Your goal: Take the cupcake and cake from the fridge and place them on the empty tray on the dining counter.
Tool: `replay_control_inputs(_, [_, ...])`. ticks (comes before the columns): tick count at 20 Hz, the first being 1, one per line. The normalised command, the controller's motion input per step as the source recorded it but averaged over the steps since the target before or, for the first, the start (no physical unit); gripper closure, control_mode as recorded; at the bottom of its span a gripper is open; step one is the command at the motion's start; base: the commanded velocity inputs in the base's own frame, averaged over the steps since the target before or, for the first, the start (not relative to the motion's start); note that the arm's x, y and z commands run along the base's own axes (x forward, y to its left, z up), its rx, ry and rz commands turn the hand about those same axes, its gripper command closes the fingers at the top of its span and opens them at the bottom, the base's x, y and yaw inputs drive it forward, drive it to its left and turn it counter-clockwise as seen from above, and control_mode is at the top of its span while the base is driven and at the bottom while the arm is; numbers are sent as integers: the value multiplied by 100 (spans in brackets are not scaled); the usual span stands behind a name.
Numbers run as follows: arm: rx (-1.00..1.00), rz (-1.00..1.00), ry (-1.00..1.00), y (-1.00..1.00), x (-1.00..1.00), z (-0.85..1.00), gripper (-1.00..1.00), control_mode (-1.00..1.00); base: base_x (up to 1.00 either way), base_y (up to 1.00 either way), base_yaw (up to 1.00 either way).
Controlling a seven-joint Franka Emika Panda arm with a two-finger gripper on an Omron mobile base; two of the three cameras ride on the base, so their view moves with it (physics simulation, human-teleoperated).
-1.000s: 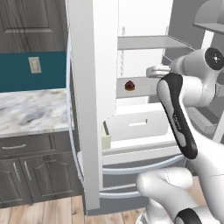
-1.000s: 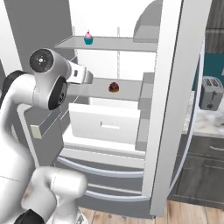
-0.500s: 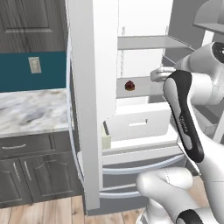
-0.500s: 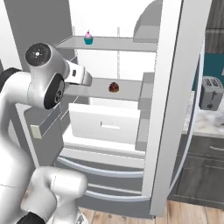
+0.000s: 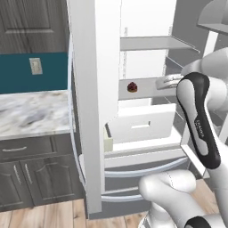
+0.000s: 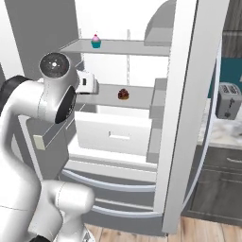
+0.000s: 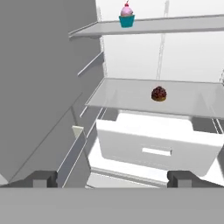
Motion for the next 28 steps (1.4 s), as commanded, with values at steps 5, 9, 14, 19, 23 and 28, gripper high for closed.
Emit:
replay_control_inputs(5, [0, 0, 0, 0, 0, 0, -100, 100, 5, 1, 1])
replay_control_inputs(9, [0, 0, 0, 0, 0, 0, -100, 100, 38, -1, 0])
replay_control_inputs(14, [0, 0, 0, 0, 0, 0, -100, 100, 60, -2, -2])
replay_control_inputs(19, [0, 0, 0, 0, 0, 0, -100, 100, 38, -6, -4])
replay_control_inputs(23, [0, 0, 0, 0, 0, 0, -100, 100, 40, -1, -6])
replay_control_inputs(28, [0, 0, 0, 0, 0, 0, -100, 100, 52, 0, -5])
